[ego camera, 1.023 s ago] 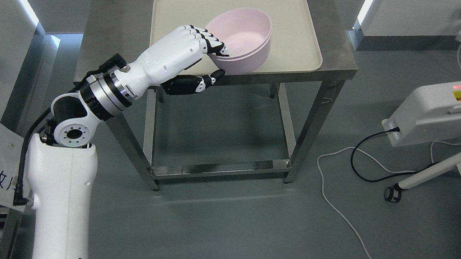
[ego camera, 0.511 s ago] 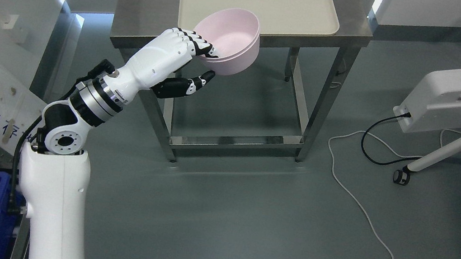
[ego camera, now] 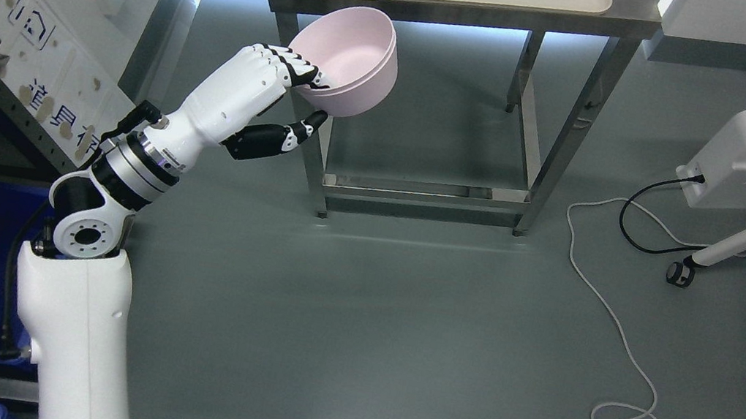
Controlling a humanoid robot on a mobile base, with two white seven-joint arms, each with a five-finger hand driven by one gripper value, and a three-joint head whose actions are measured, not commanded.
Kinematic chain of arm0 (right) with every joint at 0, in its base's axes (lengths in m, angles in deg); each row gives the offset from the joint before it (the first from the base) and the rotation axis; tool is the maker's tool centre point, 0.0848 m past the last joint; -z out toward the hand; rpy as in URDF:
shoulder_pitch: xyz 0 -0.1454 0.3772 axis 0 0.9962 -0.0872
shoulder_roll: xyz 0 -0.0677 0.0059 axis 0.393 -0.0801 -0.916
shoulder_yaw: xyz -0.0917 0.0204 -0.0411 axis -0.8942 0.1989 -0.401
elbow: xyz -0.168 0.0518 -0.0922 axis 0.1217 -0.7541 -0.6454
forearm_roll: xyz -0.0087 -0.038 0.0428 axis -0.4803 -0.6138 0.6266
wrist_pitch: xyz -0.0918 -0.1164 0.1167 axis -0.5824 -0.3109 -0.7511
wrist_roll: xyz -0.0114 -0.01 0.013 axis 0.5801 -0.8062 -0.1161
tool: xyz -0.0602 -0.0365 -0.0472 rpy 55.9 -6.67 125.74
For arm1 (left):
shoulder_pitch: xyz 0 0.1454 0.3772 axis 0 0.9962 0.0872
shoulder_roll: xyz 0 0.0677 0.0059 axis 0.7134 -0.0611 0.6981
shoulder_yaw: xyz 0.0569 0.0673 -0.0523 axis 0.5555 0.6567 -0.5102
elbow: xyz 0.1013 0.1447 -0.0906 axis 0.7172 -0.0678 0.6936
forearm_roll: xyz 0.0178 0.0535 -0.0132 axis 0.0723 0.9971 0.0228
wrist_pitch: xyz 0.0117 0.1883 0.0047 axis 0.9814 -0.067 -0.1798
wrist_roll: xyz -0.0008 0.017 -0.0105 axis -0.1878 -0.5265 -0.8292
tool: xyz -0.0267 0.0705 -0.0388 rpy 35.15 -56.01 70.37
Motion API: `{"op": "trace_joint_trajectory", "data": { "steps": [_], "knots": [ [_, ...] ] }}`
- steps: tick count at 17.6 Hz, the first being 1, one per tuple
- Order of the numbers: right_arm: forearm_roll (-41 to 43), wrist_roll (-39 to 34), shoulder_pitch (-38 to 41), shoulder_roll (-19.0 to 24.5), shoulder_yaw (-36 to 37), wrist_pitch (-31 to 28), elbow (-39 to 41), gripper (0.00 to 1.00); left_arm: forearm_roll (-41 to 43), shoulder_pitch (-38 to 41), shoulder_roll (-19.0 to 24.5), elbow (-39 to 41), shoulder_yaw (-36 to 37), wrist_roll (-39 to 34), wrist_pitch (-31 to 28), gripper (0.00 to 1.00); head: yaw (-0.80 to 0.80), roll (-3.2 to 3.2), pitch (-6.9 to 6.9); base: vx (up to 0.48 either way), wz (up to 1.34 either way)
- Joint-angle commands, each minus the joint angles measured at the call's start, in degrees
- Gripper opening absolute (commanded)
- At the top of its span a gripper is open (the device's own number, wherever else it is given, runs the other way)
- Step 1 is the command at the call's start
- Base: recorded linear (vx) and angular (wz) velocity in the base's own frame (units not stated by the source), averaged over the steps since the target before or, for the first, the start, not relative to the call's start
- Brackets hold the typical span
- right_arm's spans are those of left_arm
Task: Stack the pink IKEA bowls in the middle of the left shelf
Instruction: 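Lift the stacked bowls off the tray with the left hand, then carry the stacked bowls toward the shelf of blue bins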
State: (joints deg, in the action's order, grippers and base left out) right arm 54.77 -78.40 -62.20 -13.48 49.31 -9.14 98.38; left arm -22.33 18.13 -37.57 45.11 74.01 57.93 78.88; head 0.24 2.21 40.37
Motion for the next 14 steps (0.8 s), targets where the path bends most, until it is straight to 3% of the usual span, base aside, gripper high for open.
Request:
{"op": "trace_joint_trajectory", "data": {
  "steps": [1, 14],
  "knots": [
    [0.0, 0.0, 0.0, -1.0, 0.0, 0.0, 0.0, 1.00, -0.2, 0.4, 1.0, 0.8, -1.8, -0.1, 0.0, 0.03, 0.00, 0.00, 0.00, -0.203, 0.20],
    [0.0, -0.1, 0.0, -1.0, 0.0, 0.0, 0.0, 1.00, -0.3, 0.8, 1.0, 1.2, -3.5, -0.1, 0.0, 0.02, 0.00, 0.00, 0.00, -0.213, 0.10]
  ]
}}
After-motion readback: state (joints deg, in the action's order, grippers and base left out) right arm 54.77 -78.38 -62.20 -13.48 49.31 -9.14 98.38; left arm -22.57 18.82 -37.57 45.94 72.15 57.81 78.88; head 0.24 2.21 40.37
